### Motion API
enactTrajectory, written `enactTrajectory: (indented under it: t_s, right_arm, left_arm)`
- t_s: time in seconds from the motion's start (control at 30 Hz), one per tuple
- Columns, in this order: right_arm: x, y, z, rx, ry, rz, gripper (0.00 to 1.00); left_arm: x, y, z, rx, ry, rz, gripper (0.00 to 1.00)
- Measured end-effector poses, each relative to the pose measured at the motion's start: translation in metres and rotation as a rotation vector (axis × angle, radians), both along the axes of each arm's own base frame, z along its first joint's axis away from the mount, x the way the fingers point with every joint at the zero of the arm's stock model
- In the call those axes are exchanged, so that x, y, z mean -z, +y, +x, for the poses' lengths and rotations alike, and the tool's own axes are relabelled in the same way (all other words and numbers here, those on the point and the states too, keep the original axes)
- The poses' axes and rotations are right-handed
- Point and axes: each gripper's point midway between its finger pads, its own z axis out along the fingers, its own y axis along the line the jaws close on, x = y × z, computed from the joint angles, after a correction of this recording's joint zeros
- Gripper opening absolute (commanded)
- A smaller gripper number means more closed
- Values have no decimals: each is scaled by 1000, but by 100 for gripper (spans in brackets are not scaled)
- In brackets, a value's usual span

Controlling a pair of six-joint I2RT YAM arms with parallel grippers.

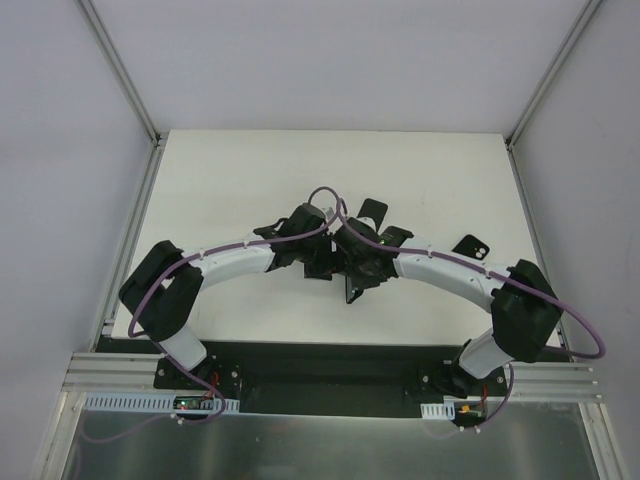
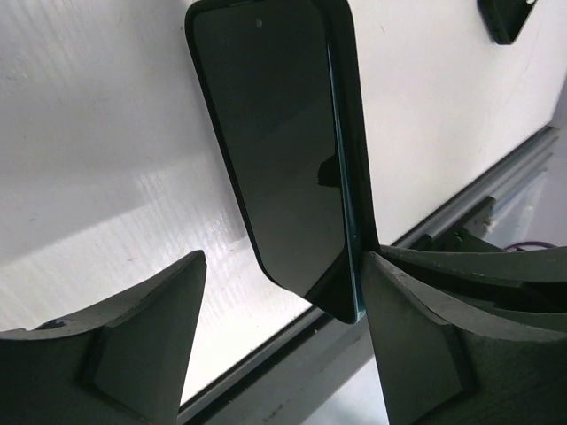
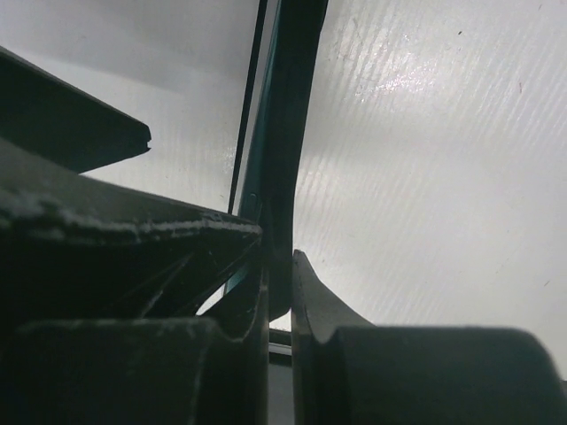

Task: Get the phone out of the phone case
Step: Remove the phone case from the phone.

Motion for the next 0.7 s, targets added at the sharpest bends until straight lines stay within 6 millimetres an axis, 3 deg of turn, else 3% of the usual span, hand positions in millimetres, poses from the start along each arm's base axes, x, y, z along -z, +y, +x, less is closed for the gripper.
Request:
enactTrajectory:
  t_s: [0.3, 0.5, 0.57, 0.7]
  right_arm:
    - [6, 8, -4, -47, 19, -30, 1]
    - [6, 19, 0, -71, 16, -37, 1]
    - [6, 21, 0, -76, 12, -36, 1]
    - [7, 17, -2, -77, 20, -52, 2]
  left_arm:
    - [16, 13, -5, -51, 128, -130, 66]
    - [18, 26, -4, -95, 155, -196, 59]
    - [17, 33, -3, -111, 145, -212, 59]
    - [34, 58, -6, -174, 169, -167, 56]
